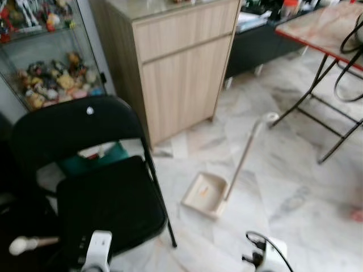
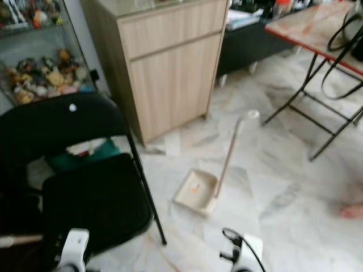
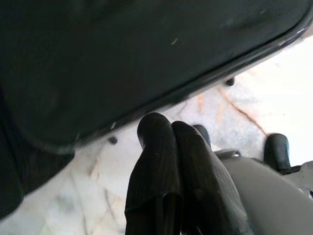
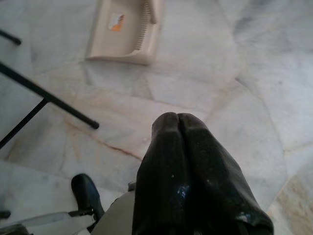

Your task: Sweep floor

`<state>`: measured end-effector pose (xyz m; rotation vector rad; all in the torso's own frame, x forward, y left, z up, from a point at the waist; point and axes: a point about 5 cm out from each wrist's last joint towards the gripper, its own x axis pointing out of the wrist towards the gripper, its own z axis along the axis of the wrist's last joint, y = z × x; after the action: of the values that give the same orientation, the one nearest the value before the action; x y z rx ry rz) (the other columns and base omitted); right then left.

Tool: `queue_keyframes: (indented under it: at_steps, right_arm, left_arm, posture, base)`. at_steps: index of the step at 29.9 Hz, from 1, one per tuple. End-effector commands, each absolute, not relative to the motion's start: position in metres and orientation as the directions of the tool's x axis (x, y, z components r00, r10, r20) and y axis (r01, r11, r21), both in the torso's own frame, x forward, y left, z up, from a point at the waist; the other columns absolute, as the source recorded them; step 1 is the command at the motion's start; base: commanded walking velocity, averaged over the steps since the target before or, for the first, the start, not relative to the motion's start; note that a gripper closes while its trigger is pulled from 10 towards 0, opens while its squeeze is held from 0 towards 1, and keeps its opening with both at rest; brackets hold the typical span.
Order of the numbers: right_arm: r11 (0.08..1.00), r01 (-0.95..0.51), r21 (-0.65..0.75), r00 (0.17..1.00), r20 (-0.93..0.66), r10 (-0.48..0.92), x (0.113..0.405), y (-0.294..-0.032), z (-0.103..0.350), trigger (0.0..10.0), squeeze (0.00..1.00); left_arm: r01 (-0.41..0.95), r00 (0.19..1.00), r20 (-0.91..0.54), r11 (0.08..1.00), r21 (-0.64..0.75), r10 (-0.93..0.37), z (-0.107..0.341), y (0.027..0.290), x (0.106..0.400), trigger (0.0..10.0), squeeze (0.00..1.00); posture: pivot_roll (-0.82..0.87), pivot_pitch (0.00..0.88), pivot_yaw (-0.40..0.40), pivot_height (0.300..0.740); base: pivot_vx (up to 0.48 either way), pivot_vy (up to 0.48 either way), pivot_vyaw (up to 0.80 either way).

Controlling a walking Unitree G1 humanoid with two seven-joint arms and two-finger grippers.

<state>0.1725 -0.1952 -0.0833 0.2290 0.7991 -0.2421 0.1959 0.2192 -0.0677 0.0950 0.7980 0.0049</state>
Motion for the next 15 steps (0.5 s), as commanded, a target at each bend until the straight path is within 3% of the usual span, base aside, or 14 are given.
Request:
queue_keyframes:
  at_steps: [1, 11, 15]
  right_arm:
    - [0.939, 0.319, 0.129, 0.666, -0.736, -0.125, 0.1702, -0.1950, -0.0846, 10.0, 0.00]
    - [0.949, 0.299, 0.104, 0.664, -0.737, -0.129, 0.1701, -0.1956, -0.0845, 10.0, 0.00]
    - [0.945, 0.307, 0.110, 0.656, -0.744, -0.127, 0.1696, -0.1952, -0.0852, 10.0, 0.00]
  left_arm:
    - [0.020, 0.663, -0.747, 0.996, 0.082, 0.048, -0.0744, 0.2211, 0.1832, 10.0, 0.00]
    - [0.023, 0.662, -0.748, 0.996, 0.085, 0.048, -0.0745, 0.2210, 0.1833, 10.0, 0.00]
    - [0.024, 0.663, -0.747, 0.996, 0.086, 0.049, -0.0744, 0.2210, 0.1833, 10.0, 0.00]
  posture:
    - [-0.01, 0.121, -0.022, 0.740]
    - [0.00, 0.120, -0.023, 0.740]
    - [0.00, 0.120, -0.023, 0.740]
  base:
    - [0.000, 0.289, 0.51]
    - [0.000, 0.399, 0.05]
    - [0.000, 0.399, 0.80]
